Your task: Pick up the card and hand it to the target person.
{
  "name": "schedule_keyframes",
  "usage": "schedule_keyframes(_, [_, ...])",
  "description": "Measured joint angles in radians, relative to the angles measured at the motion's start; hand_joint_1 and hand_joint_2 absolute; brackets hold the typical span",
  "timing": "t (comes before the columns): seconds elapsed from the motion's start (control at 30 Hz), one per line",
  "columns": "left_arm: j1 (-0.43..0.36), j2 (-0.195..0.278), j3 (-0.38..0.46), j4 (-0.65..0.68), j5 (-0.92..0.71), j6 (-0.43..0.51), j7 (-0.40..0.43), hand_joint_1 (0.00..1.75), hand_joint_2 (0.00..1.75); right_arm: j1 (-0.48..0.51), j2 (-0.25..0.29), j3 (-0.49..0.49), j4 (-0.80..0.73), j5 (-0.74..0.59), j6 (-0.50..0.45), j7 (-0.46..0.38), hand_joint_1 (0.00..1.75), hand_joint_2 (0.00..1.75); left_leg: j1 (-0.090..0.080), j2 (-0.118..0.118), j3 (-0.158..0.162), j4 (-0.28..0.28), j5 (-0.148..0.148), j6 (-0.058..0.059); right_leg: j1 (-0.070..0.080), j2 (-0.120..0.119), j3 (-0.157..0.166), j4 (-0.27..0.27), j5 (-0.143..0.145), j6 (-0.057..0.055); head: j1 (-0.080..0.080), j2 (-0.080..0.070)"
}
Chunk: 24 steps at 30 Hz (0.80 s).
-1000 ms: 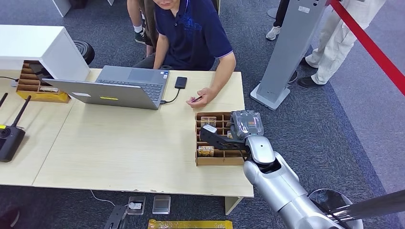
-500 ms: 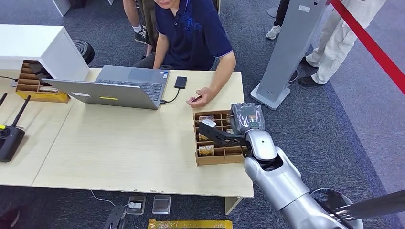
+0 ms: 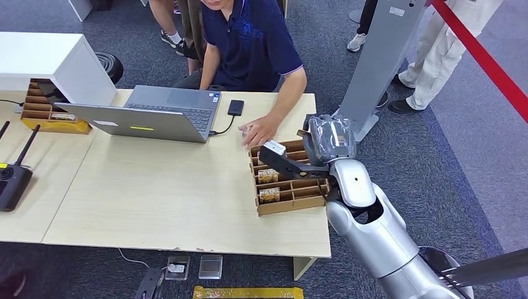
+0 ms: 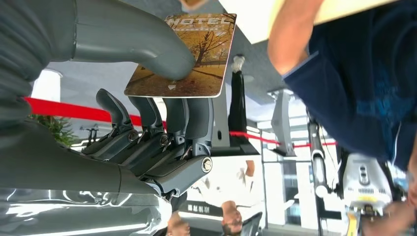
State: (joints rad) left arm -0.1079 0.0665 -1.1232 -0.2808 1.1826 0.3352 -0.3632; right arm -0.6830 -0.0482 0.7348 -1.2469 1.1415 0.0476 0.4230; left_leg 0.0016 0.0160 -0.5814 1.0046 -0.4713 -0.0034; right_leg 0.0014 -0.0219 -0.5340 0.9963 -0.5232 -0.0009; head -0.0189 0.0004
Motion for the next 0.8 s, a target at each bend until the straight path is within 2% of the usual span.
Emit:
schedule_keyframes(0.1, [0.0,-0.001,0.002,0.0,0.0,0.0,0.0,0.0,0.0,-0.001,-0.015,-0.016,-0.043,0.001,-0.005,0.003,1.55,1.75,0.0,0.0,0.0,0.0,0.0,0.0,0.0,0.0,0.0,0.0,0.0,0.0,0.0,0.0])
schedule_keyframes(0.33, [0.001,-0.003,0.002,0.0,-0.008,-0.007,0.0,0.0,0.0,-0.049,-0.03,-0.035,-0.052,-0.006,-0.05,-0.058,1.46,1.75,0.0,0.0,0.0,0.0,0.0,0.0,0.0,0.0,0.0,0.0,0.0,0.0,0.0,0.0])
schedule_keyframes(0.57, [0.0,-0.004,0.002,0.0,-0.019,-0.009,0.0,0.0,0.0,-0.131,-0.026,-0.034,0.055,-0.021,-0.109,-0.104,1.47,1.75,0.0,0.0,-0.001,0.0,0.0,0.0,0.0,0.0,0.0,0.0,0.0,0.0,0.0,0.0])
schedule_keyframes(0.8, [-0.001,-0.004,0.002,0.0,-0.023,-0.009,0.0,0.0,0.0,-0.194,0.009,-0.025,0.194,-0.017,-0.13,-0.163,1.52,1.75,0.0,0.0,-0.002,0.0,0.0,0.0,0.0,0.0,0.0,0.0,0.0,0.0,0.0,0.0])
